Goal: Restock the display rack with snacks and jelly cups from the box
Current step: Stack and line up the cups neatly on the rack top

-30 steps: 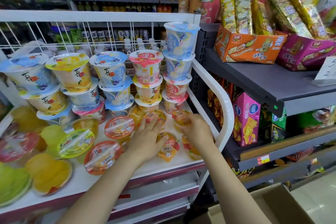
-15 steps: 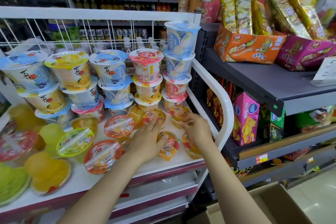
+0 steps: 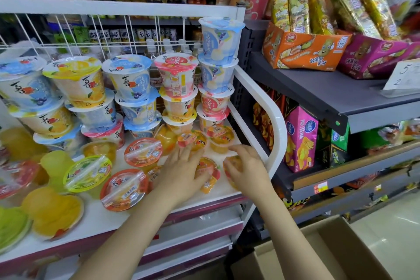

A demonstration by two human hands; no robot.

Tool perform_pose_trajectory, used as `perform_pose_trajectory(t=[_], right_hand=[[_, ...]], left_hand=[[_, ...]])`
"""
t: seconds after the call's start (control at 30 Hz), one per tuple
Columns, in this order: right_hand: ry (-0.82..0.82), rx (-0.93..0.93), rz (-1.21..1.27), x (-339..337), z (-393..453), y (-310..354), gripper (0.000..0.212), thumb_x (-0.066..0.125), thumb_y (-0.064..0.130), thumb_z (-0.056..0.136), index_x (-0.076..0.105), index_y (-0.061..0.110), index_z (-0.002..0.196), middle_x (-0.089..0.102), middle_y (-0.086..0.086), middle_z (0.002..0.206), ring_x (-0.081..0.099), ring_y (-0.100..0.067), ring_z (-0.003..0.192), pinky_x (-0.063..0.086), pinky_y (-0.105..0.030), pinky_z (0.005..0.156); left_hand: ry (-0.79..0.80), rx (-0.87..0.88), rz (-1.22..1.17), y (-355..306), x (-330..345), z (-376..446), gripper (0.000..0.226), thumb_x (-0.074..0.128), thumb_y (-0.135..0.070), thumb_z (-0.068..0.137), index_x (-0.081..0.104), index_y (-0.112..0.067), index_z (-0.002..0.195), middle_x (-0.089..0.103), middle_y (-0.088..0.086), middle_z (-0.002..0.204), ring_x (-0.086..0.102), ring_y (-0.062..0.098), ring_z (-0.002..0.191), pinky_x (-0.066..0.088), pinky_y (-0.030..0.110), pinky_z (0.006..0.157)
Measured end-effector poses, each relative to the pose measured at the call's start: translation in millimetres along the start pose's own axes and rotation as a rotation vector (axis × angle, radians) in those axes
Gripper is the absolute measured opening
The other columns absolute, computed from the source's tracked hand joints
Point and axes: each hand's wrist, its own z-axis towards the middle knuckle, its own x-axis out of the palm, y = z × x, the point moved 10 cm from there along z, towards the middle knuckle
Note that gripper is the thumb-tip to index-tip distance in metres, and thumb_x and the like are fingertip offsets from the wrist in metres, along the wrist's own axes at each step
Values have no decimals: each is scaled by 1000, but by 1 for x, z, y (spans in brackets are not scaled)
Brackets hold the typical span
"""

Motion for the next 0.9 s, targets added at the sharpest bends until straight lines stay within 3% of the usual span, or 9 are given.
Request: perform_pose_trajectory(t=[0.07,0.2,0.37,0.57,0.77,0.9], right_hand=[[-41,-34,-66,3,-15,-3,36,60,32,92,67,11,121,63,-12,122,60,-29,110,50,-45,95],[-66,-40,-147,10,-26,-8,43,46,40,96,69,12,119,62,-17,126,59,-35,113,48,-52,98],[-93,-63,-110,10,-18,2,42,46,37,95,69,10,116,63,-15,122,59,-34,113,46,-50,99],[-36,-45,-41,16,-7,-1,46,47,42,92,66,8,116,59,-13,123,56,-31,113,46,-50,100],[-24,-65,-19,18,-1,-2,42,50,42,92,64,8,114,57,-8,123,57,-25,112,48,-48,98],[-39,-73,-87,19,-5,-4,46,45,47,94,66,13,117,59,-5,126,54,-25,120,37,-50,109]], left_hand=[[23,11,49,-5,2,-11,76,31,-72,93,11,-36,157,-8,-5,166,-8,24,153,4,45,122],[49,20,103,-7,12,-16,81,23,-76,92,3,-34,158,-14,-2,165,-11,24,152,-4,42,121],[91,47,114,-11,13,-17,82,24,-75,93,0,-33,158,-17,-5,163,-3,22,153,-3,41,123],[165,1,-3,-1,15,-12,87,40,-78,87,4,-42,157,-17,-12,163,-1,33,152,15,49,121],[136,3,48,-4,20,-7,85,34,-75,90,2,-38,158,-18,-4,164,0,35,152,15,48,121],[83,19,119,-7,22,-9,81,25,-73,94,0,-32,158,-21,0,164,-3,26,153,1,42,123]])
